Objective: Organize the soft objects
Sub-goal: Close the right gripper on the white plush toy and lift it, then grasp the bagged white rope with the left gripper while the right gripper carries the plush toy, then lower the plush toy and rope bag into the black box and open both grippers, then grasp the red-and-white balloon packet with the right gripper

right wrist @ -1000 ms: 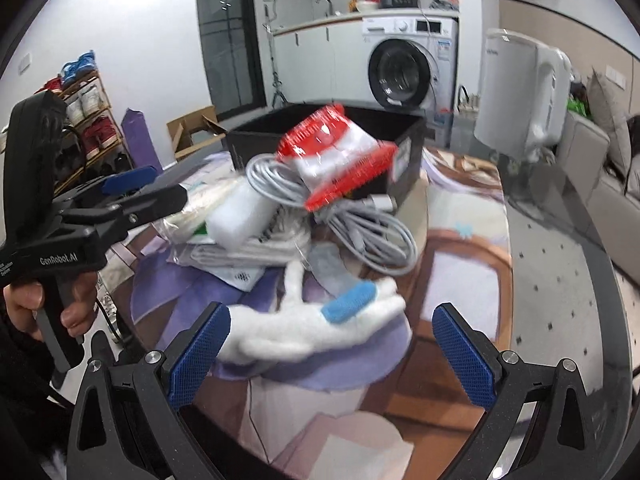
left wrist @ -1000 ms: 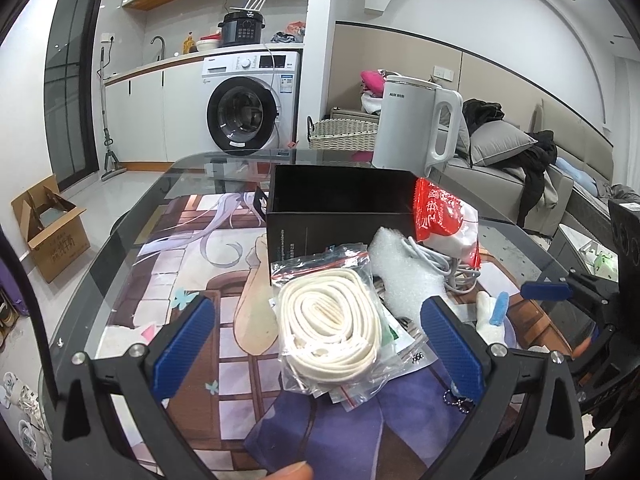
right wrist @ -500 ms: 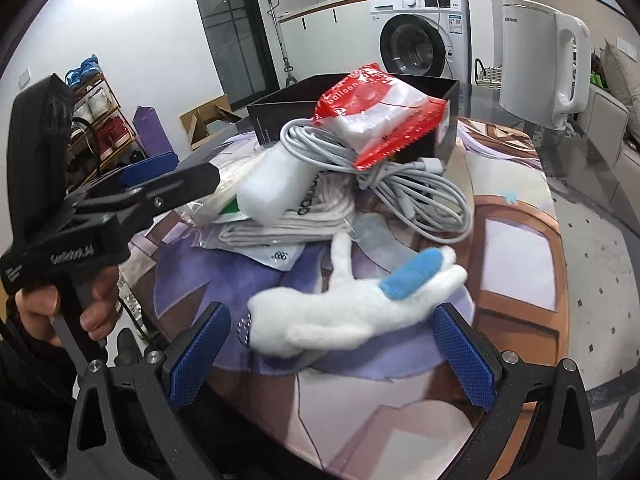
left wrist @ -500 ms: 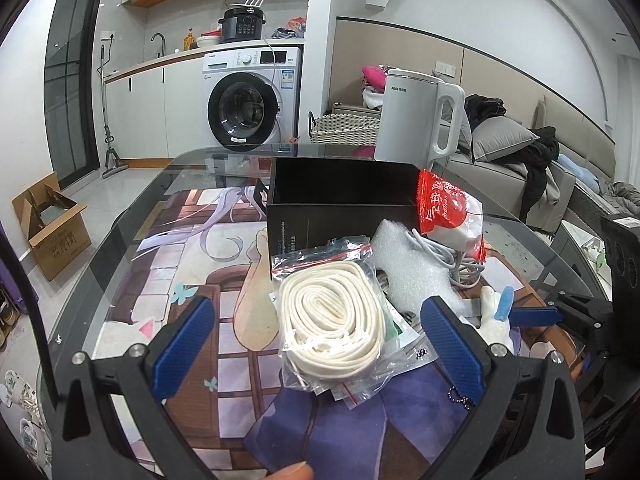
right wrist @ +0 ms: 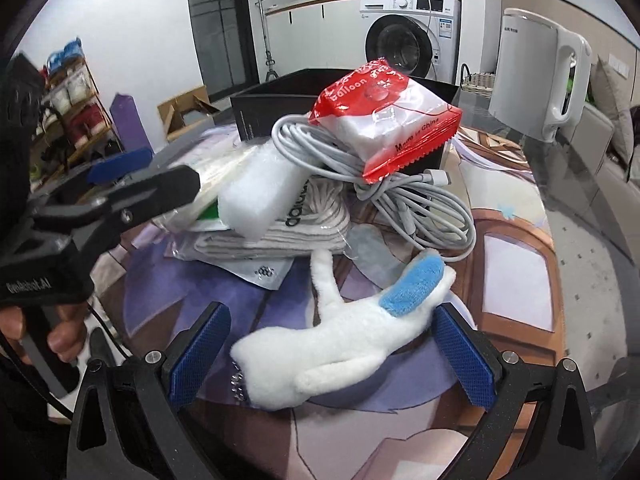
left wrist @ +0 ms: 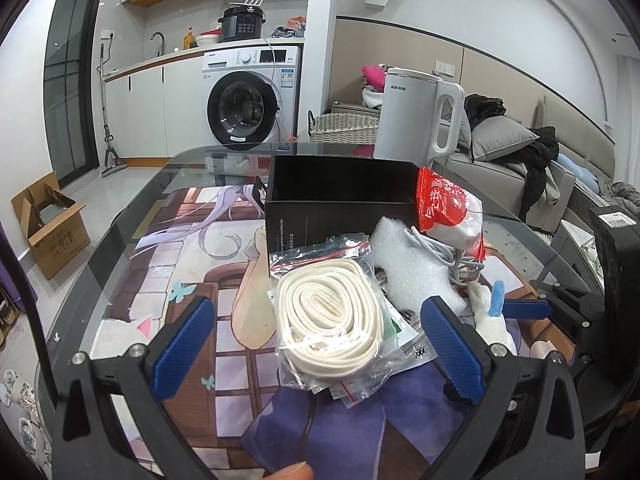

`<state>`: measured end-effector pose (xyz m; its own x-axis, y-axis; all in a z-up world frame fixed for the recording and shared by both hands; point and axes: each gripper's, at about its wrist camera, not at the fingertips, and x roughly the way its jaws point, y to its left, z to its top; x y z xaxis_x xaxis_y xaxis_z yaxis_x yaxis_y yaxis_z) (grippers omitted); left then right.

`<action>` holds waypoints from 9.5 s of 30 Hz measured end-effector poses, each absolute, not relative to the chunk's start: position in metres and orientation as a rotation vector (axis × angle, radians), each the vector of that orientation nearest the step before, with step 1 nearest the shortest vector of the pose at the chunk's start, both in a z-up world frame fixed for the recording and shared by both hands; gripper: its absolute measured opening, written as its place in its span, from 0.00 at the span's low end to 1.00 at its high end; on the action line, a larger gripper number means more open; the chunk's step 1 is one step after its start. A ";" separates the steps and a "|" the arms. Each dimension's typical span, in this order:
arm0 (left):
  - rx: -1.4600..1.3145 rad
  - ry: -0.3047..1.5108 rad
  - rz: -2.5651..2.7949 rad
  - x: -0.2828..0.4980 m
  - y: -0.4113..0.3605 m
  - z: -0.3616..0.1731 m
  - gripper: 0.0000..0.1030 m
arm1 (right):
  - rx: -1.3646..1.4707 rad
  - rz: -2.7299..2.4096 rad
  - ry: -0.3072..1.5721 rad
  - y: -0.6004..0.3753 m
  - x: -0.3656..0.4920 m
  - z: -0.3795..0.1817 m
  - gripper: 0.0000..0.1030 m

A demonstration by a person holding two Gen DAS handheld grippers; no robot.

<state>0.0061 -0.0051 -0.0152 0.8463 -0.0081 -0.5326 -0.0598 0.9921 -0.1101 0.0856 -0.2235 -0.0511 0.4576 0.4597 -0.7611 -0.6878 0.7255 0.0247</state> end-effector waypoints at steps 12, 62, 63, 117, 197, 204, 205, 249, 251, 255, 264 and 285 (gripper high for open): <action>-0.123 0.570 0.029 0.008 -0.004 -0.019 1.00 | -0.328 0.715 0.874 -0.263 0.098 -0.052 1.00; -0.207 0.642 0.012 0.020 0.008 -0.029 1.00 | -0.265 0.743 0.802 -0.280 0.101 -0.037 0.26; -0.213 0.646 0.010 0.021 0.009 -0.030 1.00 | -0.261 0.748 0.806 -0.280 0.101 -0.037 0.26; -0.285 0.498 -0.083 0.006 0.022 0.024 0.39 | -0.130 0.752 0.510 -0.329 0.074 0.058 0.20; -0.090 0.583 -0.023 0.120 -0.007 0.015 0.98 | -0.189 0.724 0.537 -0.238 0.177 0.044 0.98; -0.107 0.556 0.005 0.099 0.001 0.023 1.00 | -0.173 0.712 0.554 -0.252 0.165 0.046 0.99; -0.107 0.553 0.007 0.096 0.002 0.023 1.00 | -0.173 0.712 0.555 -0.253 0.164 0.045 0.99; -0.109 0.606 -0.028 0.060 -0.003 0.002 1.00 | -0.046 0.792 0.713 -0.259 0.161 -0.003 0.99; -0.103 0.613 -0.039 0.061 -0.004 0.000 1.00 | -0.057 0.792 0.718 -0.256 0.160 -0.006 1.00; -0.076 0.631 -0.060 0.061 -0.007 -0.003 1.00 | -0.036 0.801 0.733 -0.251 0.162 -0.012 1.00; -0.004 0.681 -0.097 0.062 -0.015 -0.010 1.00 | -0.008 0.818 0.743 -0.246 0.166 -0.021 1.00; -0.088 0.708 -0.137 0.061 -0.002 -0.015 1.00 | -0.012 0.812 0.741 -0.246 0.166 -0.023 0.59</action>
<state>0.0615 -0.0020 -0.0146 0.7512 -0.1552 -0.6415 0.0955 0.9873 -0.1269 0.1660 -0.2463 -0.0231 0.4544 0.6541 -0.6047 -0.6621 0.7021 0.2620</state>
